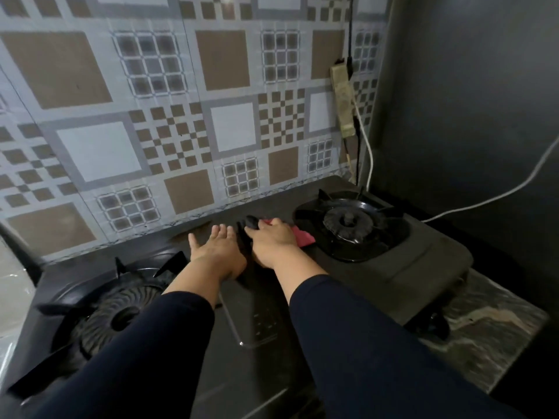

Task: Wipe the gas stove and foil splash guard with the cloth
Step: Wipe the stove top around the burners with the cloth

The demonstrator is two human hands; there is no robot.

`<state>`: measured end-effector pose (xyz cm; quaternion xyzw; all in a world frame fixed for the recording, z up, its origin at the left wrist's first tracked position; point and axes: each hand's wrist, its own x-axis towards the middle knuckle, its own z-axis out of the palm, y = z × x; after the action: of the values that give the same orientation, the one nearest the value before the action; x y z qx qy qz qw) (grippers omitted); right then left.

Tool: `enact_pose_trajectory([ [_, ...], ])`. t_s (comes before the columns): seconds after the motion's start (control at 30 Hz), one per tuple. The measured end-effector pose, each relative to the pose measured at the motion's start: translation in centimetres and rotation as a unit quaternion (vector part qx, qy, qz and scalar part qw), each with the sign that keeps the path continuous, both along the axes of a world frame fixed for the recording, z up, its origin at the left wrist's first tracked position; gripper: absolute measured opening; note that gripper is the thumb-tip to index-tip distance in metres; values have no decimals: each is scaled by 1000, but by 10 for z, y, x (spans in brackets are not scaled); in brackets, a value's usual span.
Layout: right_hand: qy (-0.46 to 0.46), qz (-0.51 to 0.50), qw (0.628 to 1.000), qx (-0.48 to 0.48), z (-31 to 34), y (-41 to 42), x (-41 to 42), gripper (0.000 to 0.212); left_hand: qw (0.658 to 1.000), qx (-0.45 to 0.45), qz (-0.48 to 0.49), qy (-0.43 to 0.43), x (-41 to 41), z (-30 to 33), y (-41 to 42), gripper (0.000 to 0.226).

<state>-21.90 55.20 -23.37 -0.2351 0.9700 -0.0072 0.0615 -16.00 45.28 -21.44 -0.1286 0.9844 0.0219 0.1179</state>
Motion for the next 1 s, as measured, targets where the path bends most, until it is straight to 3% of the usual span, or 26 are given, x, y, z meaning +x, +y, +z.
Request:
enact_pose_trajectory([
  [0.13,4,-24,999,-38,-1,24,46,46,999,-4,-34,7,39,1,7,69],
  [0.37,137,-81,977,-146,-16,100,129,35,990,24,-139,8,92,-7,48,64],
  [0.43,153,-144,957,-202,-18,126,141,33,985,31,-170,9,104,-8,63,63],
  [0.57,206,-291,871,-339,-5,168,142,33,974,50,-219,13,114,-3,95,63],
  [0.8,231,-374,860,-261,2,228,97,37,968,73,-236,32,86,-3,139,65],
  [1.0,216,-357,887,-199,-9,278,38,39,978,30,-204,39,53,-24,161,65],
])
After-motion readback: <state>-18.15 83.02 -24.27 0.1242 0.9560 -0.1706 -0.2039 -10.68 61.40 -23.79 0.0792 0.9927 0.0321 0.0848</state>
